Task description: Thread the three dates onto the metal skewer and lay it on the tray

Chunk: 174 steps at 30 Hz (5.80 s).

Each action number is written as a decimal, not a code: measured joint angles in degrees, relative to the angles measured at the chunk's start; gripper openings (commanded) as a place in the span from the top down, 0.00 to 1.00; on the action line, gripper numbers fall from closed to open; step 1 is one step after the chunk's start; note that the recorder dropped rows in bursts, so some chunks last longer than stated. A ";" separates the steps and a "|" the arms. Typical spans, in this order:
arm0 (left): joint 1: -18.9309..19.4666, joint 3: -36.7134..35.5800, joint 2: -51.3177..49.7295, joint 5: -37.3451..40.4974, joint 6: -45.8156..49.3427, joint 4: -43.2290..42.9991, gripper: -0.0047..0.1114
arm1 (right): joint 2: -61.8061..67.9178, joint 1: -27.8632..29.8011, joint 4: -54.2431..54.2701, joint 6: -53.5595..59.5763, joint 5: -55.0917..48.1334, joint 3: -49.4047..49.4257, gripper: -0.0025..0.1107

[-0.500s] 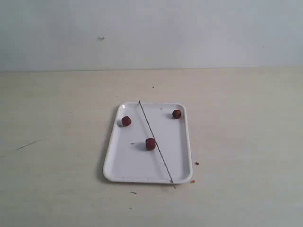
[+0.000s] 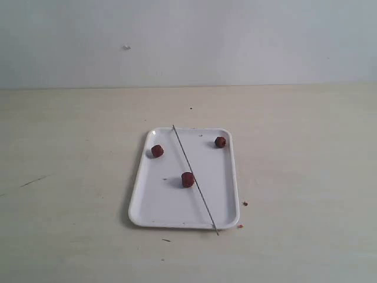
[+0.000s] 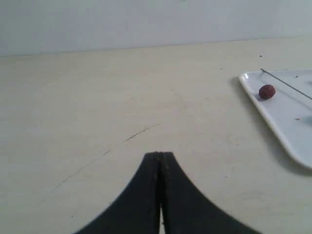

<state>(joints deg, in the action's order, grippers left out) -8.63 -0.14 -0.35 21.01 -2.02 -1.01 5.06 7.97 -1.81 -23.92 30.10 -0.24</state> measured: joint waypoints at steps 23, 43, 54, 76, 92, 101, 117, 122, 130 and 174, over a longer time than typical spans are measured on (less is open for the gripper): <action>0.00 0.00 0.00 0.00 0.00 0.00 0.96 | 77.13 -6.75 14.41 32.67 -69.93 -68.35 0.98; 0.00 0.00 0.00 0.00 0.00 0.00 0.96 | 108.74 -32.28 5.86 22.53 -85.92 -86.64 0.66; 0.00 0.00 0.00 0.00 0.00 0.00 0.96 | 115.38 -34.55 9.44 22.42 -87.21 -86.64 0.62; 0.00 0.00 0.00 0.00 0.00 0.00 0.96 | 120.02 -35.04 9.57 22.42 -82.87 -86.64 0.65; 0.00 0.00 0.00 0.00 0.00 0.00 0.96 | 120.94 -35.04 9.37 22.42 -83.62 -86.64 0.70; 0.00 0.00 0.00 0.00 0.00 0.00 0.96 | 120.94 -35.04 8.07 22.20 -84.37 -86.29 0.98; 0.00 0.00 0.00 0.00 0.00 0.00 0.96 | 118.03 -35.04 5.89 15.72 -79.27 -86.03 0.98; 0.00 0.00 0.00 0.00 0.00 0.00 0.96 | 113.28 -35.04 1.45 14.31 -79.27 -86.03 0.98; 0.00 0.00 0.00 0.00 0.00 0.00 0.96 | 100.62 -35.04 -6.53 17.79 -79.63 -86.03 0.98; 0.00 47.49 -54.39 -8.22 13.64 22.16 0.96 | 99.33 -9.44 15.80 49.79 -76.30 -78.03 0.98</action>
<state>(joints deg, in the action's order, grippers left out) -8.63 47.35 -54.74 12.79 11.62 21.15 104.39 -1.47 13.99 25.87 -46.20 -78.27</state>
